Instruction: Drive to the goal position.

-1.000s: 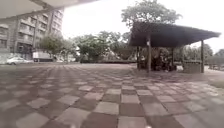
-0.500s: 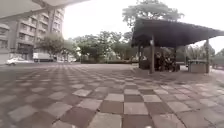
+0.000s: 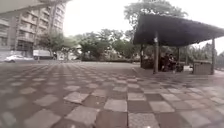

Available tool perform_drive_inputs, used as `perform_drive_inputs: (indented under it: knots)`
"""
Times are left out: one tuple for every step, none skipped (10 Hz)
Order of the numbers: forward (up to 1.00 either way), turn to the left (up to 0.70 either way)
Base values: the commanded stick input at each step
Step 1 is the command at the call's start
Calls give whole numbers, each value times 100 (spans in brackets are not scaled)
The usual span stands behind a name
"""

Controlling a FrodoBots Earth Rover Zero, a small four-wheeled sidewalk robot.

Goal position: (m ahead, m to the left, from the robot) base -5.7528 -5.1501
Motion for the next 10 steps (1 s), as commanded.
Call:
perform_drive_inputs:
  knots:
    - [85,0]
    - [85,0]
    - [85,-2]
    - [85,-5]
    - [85,-7]
    - [85,-9]
    - [85,-13]
    - [85,-15]
    - [85,-15]
    - [85,-15]
